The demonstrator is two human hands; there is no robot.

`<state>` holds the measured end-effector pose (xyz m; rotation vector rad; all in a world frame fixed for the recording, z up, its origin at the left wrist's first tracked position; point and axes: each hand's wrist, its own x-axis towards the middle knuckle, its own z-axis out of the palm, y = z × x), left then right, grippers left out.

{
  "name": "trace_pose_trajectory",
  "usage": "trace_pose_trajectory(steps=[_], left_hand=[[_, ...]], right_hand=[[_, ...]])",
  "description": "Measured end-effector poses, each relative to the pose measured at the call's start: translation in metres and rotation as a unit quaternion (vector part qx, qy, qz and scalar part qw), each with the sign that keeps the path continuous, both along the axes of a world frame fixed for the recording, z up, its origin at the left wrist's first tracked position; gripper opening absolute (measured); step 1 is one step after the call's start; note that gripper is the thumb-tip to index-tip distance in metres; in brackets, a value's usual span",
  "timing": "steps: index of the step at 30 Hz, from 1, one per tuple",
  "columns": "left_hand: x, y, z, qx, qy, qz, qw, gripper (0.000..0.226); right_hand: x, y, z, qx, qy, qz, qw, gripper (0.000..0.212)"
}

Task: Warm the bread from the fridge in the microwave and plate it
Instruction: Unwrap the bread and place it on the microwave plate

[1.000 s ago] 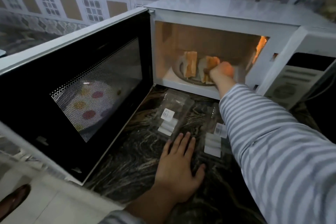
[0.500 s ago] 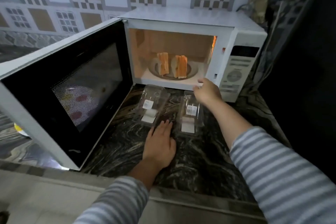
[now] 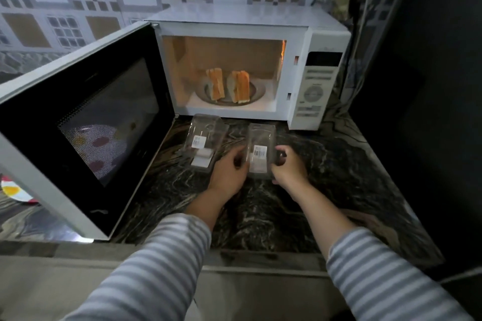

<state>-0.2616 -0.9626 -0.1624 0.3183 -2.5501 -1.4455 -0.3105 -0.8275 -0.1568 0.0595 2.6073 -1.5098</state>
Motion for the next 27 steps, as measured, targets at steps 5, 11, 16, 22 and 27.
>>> trace_pose_trajectory(steps=[5,11,16,22,27], left_hand=[[-0.009,-0.01,0.0,0.04,-0.042,-0.028,0.998,0.053],[-0.02,-0.011,-0.004,0.179,-0.108,-0.033,0.977,0.063],[-0.028,-0.011,-0.009,0.163,-0.114,-0.023,0.98,0.063],[-0.026,-0.019,-0.013,-0.026,-0.101,-0.072,0.992,0.049],[-0.013,-0.022,0.011,-0.267,0.078,0.0,0.961,0.025]], right_hand=[[-0.006,0.004,-0.01,0.004,0.004,-0.006,1.0,0.035],[-0.016,0.002,-0.012,-0.032,-0.07,-0.021,0.997,0.042],[-0.017,0.001,-0.012,-0.053,-0.083,-0.042,0.994,0.044],[-0.009,0.002,-0.008,-0.015,-0.07,-0.038,0.997,0.043],[0.0,0.0,0.015,0.172,0.004,-0.04,0.984,0.05]])
